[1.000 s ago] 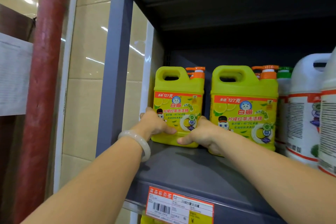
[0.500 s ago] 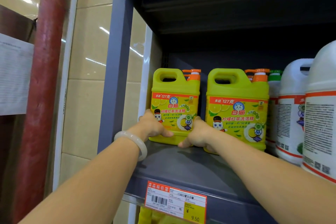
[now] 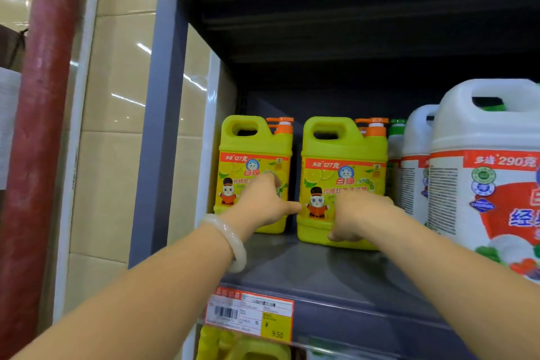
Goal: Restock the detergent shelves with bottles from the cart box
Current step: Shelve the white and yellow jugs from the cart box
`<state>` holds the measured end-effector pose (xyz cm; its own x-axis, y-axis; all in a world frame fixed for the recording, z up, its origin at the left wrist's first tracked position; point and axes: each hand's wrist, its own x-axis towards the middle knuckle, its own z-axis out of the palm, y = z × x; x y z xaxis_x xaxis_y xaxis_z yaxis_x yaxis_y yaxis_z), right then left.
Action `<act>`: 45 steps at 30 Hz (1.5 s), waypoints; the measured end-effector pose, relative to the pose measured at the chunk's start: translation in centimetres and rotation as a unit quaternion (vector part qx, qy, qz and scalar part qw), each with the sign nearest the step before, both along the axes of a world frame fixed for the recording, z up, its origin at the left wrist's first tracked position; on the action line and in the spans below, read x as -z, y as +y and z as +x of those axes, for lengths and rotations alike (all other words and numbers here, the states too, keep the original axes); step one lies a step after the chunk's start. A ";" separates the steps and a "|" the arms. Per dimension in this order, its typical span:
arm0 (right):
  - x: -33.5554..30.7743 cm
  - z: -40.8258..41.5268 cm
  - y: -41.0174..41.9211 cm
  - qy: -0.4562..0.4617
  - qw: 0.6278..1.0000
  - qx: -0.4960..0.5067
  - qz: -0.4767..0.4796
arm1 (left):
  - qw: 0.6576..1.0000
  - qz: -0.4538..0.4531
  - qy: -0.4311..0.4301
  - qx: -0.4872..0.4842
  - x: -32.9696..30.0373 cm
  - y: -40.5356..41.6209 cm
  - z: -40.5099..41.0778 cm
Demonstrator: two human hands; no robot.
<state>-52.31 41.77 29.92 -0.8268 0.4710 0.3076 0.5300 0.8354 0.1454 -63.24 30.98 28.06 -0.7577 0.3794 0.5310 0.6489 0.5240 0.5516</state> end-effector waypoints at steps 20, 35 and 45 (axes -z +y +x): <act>1.4 -0.6 2.3 -0.014 0.992 -0.038 -0.122 | 0.986 -0.121 0.085 -0.078 0.5 4.7 -0.1; 2.1 1.1 1.7 0.033 0.990 -0.074 -0.117 | 0.984 -0.175 0.014 -0.025 0.5 -0.9 2.1; 1.0 5.9 -10.4 0.070 0.958 -0.275 0.041 | 0.938 -0.276 0.140 -0.157 0.3 -11.6 11.8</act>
